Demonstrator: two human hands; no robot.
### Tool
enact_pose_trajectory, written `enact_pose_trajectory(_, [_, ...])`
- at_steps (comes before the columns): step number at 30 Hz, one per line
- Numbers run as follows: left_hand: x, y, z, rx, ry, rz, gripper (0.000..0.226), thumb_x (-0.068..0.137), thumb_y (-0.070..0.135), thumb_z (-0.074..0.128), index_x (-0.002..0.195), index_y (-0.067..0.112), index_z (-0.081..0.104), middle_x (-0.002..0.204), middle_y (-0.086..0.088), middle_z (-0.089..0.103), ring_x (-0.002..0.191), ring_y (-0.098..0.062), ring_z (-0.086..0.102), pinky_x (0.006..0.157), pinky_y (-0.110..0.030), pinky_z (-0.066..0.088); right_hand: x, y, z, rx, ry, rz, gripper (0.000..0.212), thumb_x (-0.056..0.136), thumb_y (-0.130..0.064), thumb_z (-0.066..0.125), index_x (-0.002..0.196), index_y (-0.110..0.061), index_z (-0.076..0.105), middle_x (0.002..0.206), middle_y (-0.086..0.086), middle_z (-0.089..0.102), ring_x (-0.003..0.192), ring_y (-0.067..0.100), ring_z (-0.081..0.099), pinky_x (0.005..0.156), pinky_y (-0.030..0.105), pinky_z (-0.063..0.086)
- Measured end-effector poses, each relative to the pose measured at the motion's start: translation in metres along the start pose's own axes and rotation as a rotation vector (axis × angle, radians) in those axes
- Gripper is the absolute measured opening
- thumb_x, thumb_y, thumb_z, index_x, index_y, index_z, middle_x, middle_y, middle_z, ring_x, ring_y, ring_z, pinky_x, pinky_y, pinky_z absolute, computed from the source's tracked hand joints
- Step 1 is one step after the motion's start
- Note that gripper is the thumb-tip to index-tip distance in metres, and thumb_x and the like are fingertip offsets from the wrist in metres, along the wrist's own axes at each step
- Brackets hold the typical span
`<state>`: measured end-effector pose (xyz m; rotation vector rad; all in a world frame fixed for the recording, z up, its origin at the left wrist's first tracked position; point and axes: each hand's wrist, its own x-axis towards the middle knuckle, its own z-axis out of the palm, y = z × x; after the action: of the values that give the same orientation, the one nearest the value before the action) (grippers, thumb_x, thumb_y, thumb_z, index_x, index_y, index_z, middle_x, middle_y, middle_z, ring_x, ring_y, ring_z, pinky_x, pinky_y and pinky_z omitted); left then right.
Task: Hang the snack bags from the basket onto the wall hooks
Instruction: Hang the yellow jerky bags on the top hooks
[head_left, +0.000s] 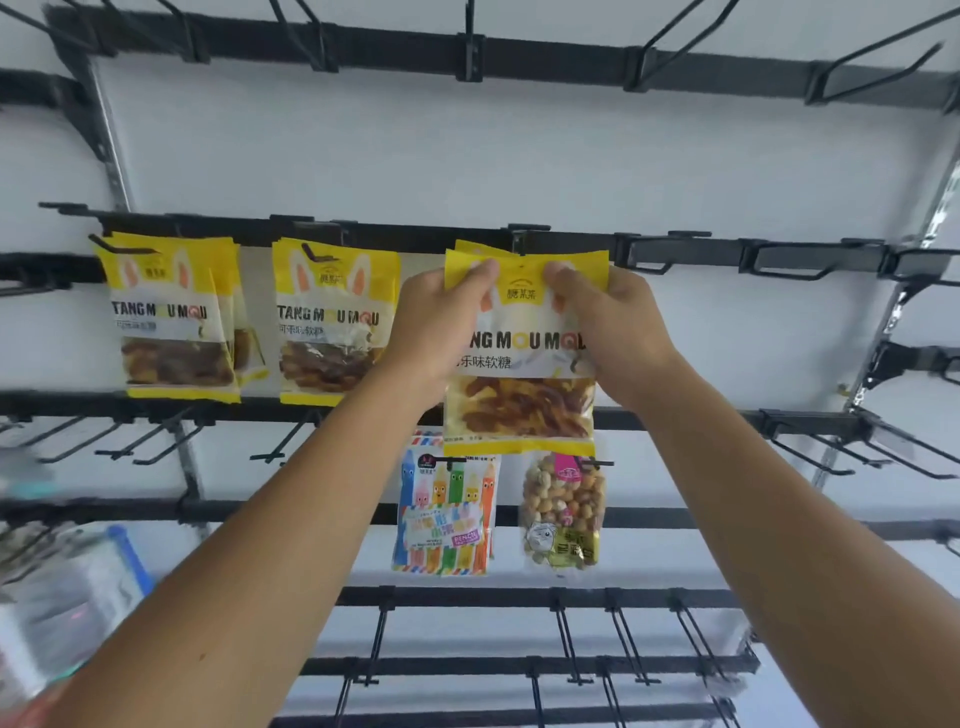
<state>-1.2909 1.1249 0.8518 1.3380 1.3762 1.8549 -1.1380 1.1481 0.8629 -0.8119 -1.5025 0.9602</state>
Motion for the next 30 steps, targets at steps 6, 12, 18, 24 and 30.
enact_pose_trajectory(6, [0.016, 0.004, 0.007, 0.022, 0.006, 0.008, 0.035, 0.095, 0.037, 0.064, 0.065, 0.02, 0.06, 0.069, 0.005, 0.058, 0.067, -0.01, 0.055, 0.068, -0.029, 0.042, 0.018, 0.0, 0.001, 0.045, 0.008, -0.001, 0.031, 0.096, -0.026, 0.062, 0.069, -0.015, 0.052, 0.05, -0.007, 0.055, 0.038, 0.007, 0.051, 0.038, 0.016, 0.037])
enact_pose_trajectory(12, [0.025, 0.001, 0.016, 0.013, 0.003, 0.004, 0.036, 0.096, 0.037, 0.062, 0.065, 0.02, 0.06, 0.078, -0.004, 0.059, 0.074, -0.018, 0.056, 0.072, -0.032, 0.042, 0.029, -0.001, -0.001, 0.045, -0.001, -0.004, 0.033, 0.097, -0.022, 0.061, 0.066, -0.015, 0.051, 0.048, -0.008, 0.055, 0.037, 0.006, 0.051, 0.036, 0.015, 0.036])
enact_pose_trajectory(18, [0.03, -0.001, 0.015, 0.018, 0.013, 0.017, 0.03, 0.095, 0.035, 0.064, 0.07, 0.019, 0.068, 0.081, -0.003, 0.068, 0.08, -0.019, 0.063, 0.077, -0.034, 0.047, 0.034, 0.001, -0.001, 0.074, -0.046, 0.02, 0.03, 0.097, -0.022, 0.062, 0.067, -0.016, 0.056, 0.058, -0.003, 0.062, 0.045, 0.011, 0.059, 0.042, 0.02, 0.045])
enact_pose_trajectory(24, [0.034, -0.012, 0.016, 0.096, 0.017, -0.009, 0.032, 0.097, 0.038, 0.062, 0.084, 0.01, 0.071, 0.085, -0.008, 0.062, 0.078, -0.02, 0.057, 0.072, -0.031, 0.043, 0.043, 0.017, 0.001, 0.01, -0.043, 0.043, 0.026, 0.097, -0.028, 0.063, 0.074, -0.016, 0.062, 0.078, 0.009, 0.072, 0.059, 0.019, 0.068, 0.051, 0.029, 0.053])
enact_pose_trajectory(30, [0.046, -0.02, 0.017, 0.168, 0.084, 0.076, 0.032, 0.096, 0.039, 0.064, 0.091, 0.008, 0.073, 0.087, -0.006, 0.073, 0.079, -0.019, 0.066, 0.078, -0.037, 0.053, 0.058, 0.03, 0.002, -0.164, 0.031, 0.046, 0.034, 0.09, -0.044, 0.068, 0.069, -0.017, 0.067, 0.074, 0.005, 0.075, 0.063, 0.025, 0.072, 0.06, 0.035, 0.058])
